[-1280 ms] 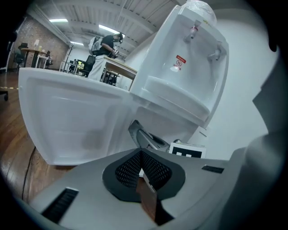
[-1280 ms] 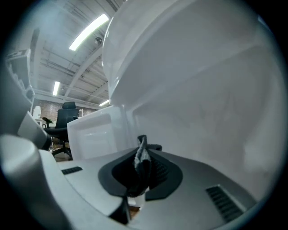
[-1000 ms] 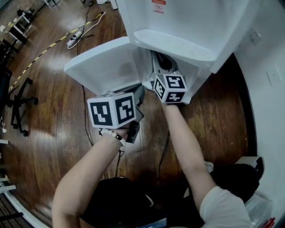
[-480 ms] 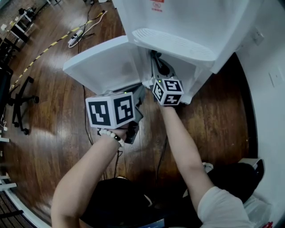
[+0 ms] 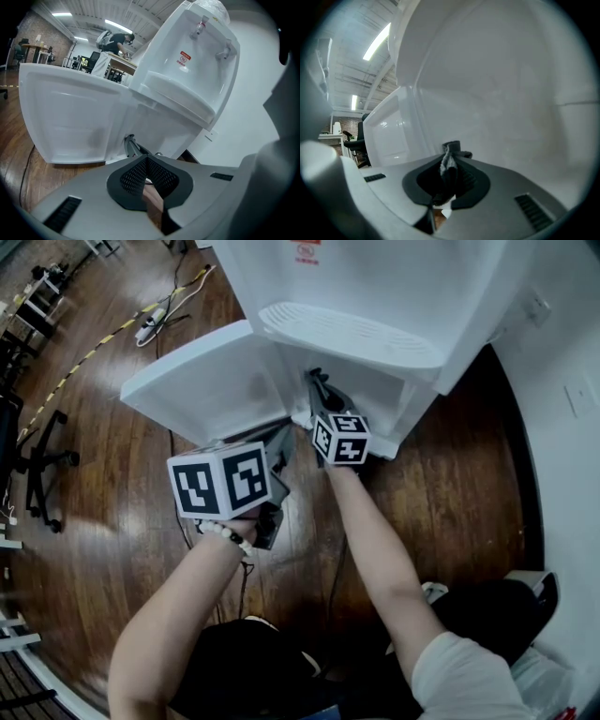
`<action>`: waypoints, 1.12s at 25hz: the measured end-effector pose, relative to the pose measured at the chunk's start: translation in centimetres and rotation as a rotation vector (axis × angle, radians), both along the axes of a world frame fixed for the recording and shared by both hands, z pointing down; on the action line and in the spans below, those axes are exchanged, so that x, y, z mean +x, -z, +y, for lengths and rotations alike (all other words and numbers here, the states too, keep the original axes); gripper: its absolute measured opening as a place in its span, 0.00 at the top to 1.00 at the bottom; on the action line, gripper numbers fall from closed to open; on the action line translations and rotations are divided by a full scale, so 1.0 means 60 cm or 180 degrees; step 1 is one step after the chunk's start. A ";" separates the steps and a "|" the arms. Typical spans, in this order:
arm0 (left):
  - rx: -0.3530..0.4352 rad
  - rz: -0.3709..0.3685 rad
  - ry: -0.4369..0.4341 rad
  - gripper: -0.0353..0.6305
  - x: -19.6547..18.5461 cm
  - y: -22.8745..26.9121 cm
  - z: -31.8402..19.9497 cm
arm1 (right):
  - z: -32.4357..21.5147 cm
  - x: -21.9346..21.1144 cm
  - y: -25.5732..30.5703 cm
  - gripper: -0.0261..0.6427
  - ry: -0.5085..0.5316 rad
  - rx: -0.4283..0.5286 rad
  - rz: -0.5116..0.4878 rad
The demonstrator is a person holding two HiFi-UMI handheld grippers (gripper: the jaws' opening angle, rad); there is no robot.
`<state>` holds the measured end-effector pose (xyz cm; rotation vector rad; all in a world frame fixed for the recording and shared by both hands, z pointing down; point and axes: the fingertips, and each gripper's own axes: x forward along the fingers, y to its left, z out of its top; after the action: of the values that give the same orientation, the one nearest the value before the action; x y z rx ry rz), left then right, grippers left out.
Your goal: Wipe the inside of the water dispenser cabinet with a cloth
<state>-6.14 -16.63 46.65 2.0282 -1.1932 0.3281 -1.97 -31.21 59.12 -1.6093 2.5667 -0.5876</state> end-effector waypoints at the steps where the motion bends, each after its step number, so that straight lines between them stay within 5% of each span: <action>1: -0.0008 -0.0012 0.0010 0.96 -0.002 -0.002 0.000 | -0.002 -0.001 -0.010 0.90 0.0008 -0.0052 0.0003; 14: -0.0047 -0.0073 0.0013 0.96 -0.003 -0.015 0.000 | -0.013 0.000 -0.122 0.90 0.0040 -0.0773 0.0241; 28: -0.0015 -0.0109 -0.0008 0.96 -0.004 -0.011 0.000 | -0.053 0.026 0.115 0.91 0.0086 0.0523 -0.0024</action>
<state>-6.36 -16.63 47.30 2.0275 -1.2097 0.3679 -0.41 -34.42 52.22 -1.5193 2.5590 -0.3722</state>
